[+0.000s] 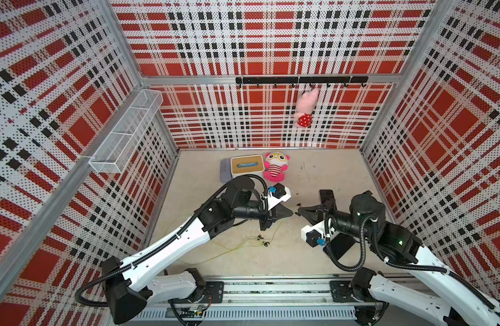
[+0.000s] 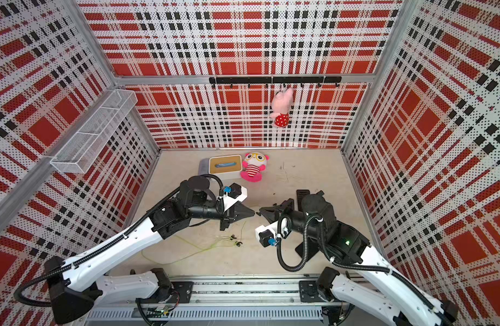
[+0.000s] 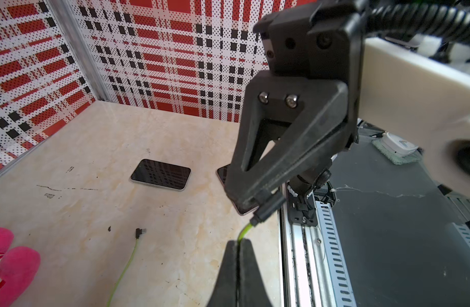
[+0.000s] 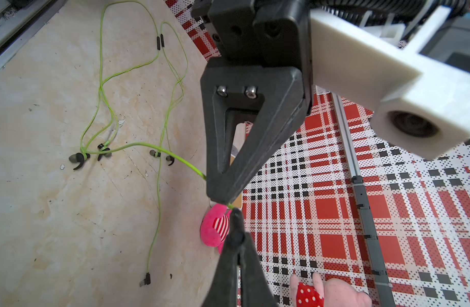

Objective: Plug wired earphones into phones
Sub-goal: Pick up the wired earphone from the center of the board.

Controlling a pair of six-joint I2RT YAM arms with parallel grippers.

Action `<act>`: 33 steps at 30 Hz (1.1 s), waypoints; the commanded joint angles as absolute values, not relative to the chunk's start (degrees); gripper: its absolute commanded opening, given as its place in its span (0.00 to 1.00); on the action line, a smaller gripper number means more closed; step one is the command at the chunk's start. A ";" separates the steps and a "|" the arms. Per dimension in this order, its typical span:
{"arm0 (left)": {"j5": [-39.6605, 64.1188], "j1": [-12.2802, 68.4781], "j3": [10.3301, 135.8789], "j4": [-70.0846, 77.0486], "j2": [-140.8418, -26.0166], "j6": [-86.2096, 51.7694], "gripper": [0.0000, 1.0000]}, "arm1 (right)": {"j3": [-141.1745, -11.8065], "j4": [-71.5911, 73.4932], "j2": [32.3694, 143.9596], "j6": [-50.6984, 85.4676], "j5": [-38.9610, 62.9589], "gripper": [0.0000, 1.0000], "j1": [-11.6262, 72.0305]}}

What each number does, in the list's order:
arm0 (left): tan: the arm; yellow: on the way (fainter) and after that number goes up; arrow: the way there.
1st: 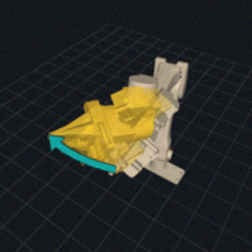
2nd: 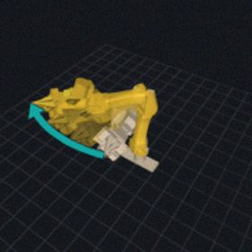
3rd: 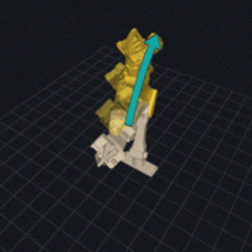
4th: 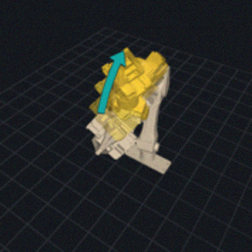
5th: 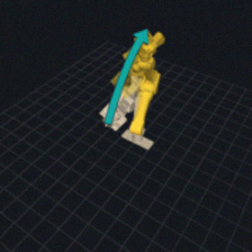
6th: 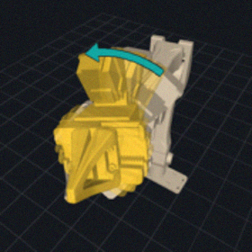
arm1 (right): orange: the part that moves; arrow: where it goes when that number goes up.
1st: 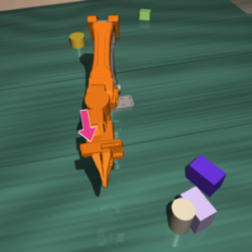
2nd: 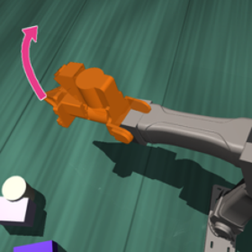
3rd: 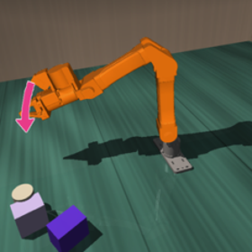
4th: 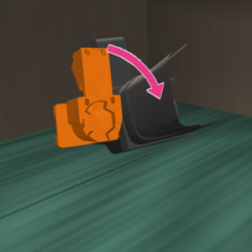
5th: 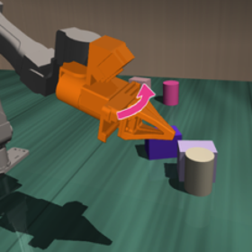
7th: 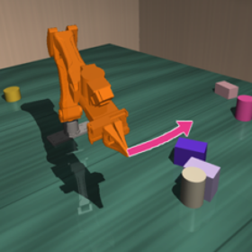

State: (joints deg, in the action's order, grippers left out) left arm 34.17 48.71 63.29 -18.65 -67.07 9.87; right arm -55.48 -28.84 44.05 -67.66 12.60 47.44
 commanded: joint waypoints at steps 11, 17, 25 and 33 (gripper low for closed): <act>5.95 56.50 52.52 -4.39 -52.98 20.54 0.58 | -53.74 -24.62 45.05 -49.40 12.91 0.00 47.20; 4.38 61.60 49.98 0.92 -52.32 30.38 0.51 | -54.00 -26.15 46.93 -50.27 16.46 0.00 47.20; 4.39 62.12 54.03 -2.54 -57.63 33.23 0.35 | -52.60 -24.04 46.32 -52.37 19.27 0.00 47.20; 5.69 62.07 54.58 -4.83 -58.52 34.07 0.28 | -52.09 -23.44 46.27 -53.17 19.35 0.00 47.20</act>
State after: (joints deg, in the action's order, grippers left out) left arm 5.34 61.98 53.08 -3.53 -58.43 32.84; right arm -52.60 -25.21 46.98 -51.86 16.78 47.18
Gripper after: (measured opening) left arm 0.285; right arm 0.057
